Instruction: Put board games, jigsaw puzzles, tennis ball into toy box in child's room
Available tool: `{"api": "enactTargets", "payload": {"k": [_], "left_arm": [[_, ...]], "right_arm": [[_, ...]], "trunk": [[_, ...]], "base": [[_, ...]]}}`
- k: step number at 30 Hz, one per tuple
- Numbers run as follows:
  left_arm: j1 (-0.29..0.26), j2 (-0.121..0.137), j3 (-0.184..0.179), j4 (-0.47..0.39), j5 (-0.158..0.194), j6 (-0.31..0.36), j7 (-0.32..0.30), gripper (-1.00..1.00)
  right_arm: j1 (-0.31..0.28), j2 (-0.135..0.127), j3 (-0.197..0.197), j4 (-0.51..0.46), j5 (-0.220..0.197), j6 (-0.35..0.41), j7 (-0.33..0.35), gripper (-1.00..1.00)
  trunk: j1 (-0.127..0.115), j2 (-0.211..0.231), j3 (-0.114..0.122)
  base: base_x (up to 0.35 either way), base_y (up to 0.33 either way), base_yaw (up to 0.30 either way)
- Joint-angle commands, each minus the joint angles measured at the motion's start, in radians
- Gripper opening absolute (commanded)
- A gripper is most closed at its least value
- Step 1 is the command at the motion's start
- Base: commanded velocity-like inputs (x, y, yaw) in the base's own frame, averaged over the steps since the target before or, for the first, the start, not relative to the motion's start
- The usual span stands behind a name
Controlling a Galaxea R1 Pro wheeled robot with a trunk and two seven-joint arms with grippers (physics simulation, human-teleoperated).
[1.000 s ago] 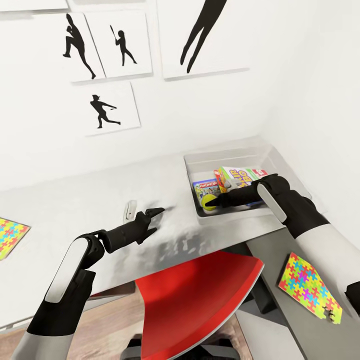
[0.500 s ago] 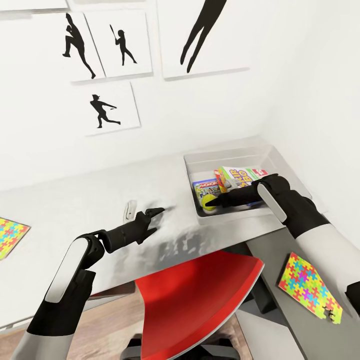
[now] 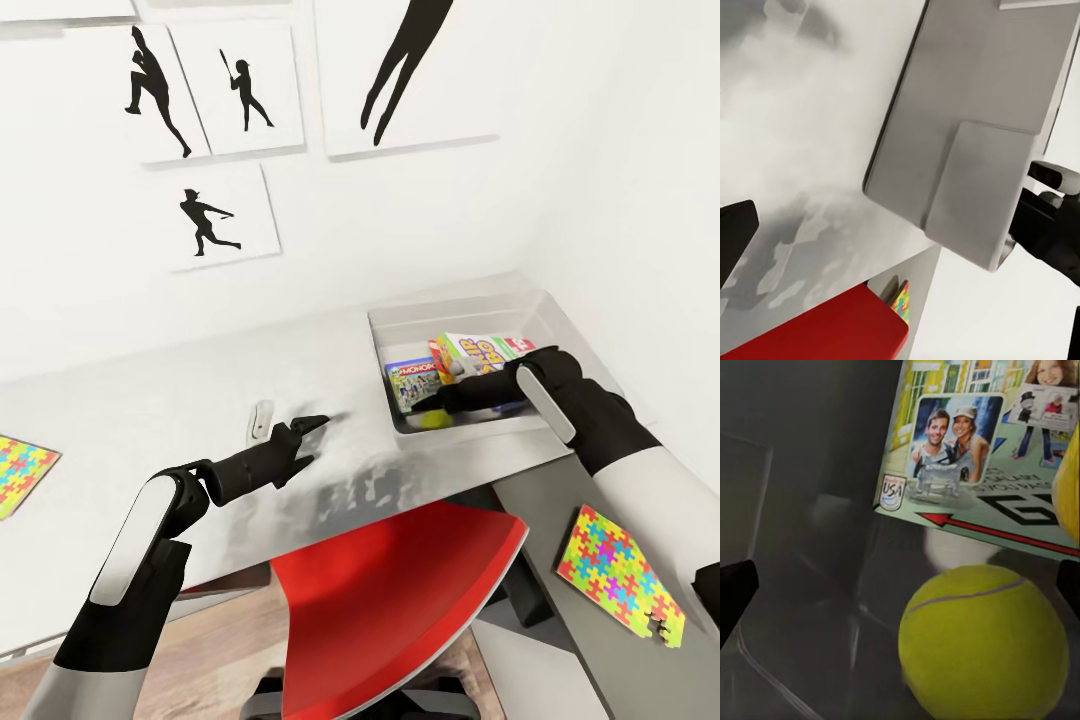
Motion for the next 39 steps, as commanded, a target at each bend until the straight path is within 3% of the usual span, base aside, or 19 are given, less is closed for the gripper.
{"api": "enactTargets", "payload": {"k": [1,23,32,39], "left_arm": [[-0.001,0.001,-0.001,-0.001,0.01,-0.001,0.01,1.0],[-0.001,0.001,-0.001,-0.001,0.01,-0.001,0.01,1.0],[-0.001,0.001,-0.001,-0.001,0.01,-0.001,0.01,1.0],[-0.001,0.001,-0.001,-0.001,0.01,-0.001,0.01,1.0]], "right_arm": [[-0.001,-0.001,0.002,0.0,0.007,0.001,0.008,1.0],[-0.031,-0.008,-0.001,-0.011,0.003,0.001,0.009,1.0],[-0.028,-0.048,-0.025,-0.084,-0.001,0.001,0.012,1.0],[-0.009,-0.101,-0.061,-0.21,-0.007,0.001,0.014,1.0]], "trunk": [[0.001,-0.002,-0.001],[0.001,-0.002,-0.001],[0.001,-0.002,-0.001],[0.001,-0.002,-0.001]], "base": [[0.0,0.0,0.0],[0.0,0.0,0.0],[0.0,0.0,0.0],[0.0,0.0,0.0]]}}
